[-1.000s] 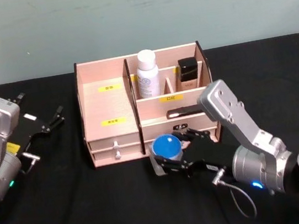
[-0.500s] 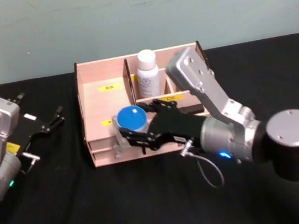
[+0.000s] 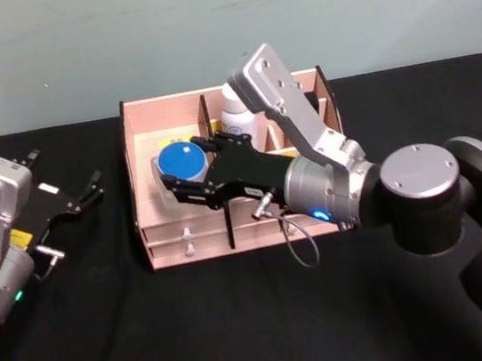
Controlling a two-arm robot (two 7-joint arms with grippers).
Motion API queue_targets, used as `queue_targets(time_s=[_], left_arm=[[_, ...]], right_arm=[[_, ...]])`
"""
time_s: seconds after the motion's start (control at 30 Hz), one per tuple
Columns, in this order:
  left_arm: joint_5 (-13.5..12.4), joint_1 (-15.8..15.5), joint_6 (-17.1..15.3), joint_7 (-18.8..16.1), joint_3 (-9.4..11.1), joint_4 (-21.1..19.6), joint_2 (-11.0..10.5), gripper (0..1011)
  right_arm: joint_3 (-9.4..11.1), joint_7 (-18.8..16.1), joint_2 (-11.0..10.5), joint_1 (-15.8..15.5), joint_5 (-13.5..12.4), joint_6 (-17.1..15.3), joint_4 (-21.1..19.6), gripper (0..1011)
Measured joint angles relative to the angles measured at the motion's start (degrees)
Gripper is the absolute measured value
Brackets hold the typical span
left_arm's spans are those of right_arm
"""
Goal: Pick up the facial cleanser and watermelon frost from the table and place them into the tiered storage box.
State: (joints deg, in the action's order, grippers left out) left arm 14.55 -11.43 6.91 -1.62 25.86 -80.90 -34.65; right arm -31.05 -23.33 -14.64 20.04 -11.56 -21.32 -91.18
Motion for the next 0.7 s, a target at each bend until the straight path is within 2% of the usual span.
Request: queue_targets(time_s=[0.23,0.7], left_arm=[[0.0,0.0,0.0,0.0,0.0,0.0,0.0,1010],[0.0,0.0,0.0,0.0,0.0,0.0,0.0,1010]], right_arm=[[-0.5,0.8,2.1,3.2,0.7,1.0,5.4,722],[-0.8,1.4,4.3,5.6,1.7,1.8,10.9,721]])
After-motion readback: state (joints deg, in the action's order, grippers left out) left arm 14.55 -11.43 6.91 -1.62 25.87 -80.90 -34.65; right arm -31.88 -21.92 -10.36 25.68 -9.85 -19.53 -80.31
